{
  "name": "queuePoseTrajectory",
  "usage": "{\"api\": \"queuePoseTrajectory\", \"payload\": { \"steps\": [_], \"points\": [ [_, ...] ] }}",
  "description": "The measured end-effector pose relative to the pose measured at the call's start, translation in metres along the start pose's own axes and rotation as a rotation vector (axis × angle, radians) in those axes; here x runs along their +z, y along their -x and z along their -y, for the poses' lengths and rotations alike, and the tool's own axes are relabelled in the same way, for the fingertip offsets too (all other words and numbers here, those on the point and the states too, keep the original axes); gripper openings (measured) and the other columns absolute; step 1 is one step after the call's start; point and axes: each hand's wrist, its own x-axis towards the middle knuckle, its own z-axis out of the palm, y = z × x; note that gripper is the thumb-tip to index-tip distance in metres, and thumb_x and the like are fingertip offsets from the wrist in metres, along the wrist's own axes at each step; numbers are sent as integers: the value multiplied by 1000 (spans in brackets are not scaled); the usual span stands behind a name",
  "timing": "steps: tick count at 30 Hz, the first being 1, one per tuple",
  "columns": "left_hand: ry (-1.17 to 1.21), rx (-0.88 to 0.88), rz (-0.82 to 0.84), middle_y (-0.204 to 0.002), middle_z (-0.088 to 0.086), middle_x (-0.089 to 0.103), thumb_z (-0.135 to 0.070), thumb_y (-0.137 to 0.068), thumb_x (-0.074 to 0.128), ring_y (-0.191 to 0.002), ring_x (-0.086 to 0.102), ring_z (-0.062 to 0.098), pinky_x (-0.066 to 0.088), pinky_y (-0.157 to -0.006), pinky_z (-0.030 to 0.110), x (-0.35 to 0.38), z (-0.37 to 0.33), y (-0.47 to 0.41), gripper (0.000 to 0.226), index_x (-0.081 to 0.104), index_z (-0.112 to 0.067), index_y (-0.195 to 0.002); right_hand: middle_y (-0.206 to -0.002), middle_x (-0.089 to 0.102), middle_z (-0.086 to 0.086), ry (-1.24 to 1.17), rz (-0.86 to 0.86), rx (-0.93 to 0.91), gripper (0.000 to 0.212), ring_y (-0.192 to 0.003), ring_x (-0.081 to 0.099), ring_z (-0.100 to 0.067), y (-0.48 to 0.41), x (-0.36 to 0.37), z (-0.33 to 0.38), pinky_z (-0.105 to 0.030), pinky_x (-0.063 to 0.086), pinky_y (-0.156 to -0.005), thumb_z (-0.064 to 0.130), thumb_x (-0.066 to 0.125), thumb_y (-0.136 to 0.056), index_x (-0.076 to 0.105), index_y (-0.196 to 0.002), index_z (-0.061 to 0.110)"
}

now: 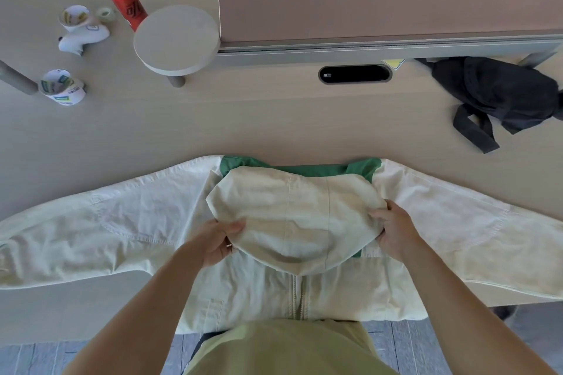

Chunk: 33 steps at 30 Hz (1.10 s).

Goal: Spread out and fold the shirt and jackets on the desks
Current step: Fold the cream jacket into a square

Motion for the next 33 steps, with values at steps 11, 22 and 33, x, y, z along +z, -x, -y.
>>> {"api": "queuePoseTrajectory", "payload": {
  "steps": [11,22,33],
  "points": [
    [32,42,2,-114,13,71,-6,-79,79,-105,68,34,56,-90,53,17,15,15,44,60,-7,-119,-105,65,-9,-123,-279,151,29,-102,64,-28,23,3,-39,-49,57,-89,34,74,-89,60,-102,12],
    [396,101,88,-104,12,67,19,-73,20,-98,62,32,56,-81,41,26,36,22,63,63,-6,-112,-135,60,-15,-345,-49,105,33,-117,59,-33,28,-2,-52,-47,53,-92,-9,44,-87,63,-105,13],
    [236,262,-68,-116,14,68,-8,-100,55,-103,68,30,57,-86,46,6,12,14,26,59,-11,-125,-112,62,-1,129,-212,149,44,-101,61,-23,25,0,-31,-37,54,-75,45,74,-86,55,-116,19]
  ]
}}
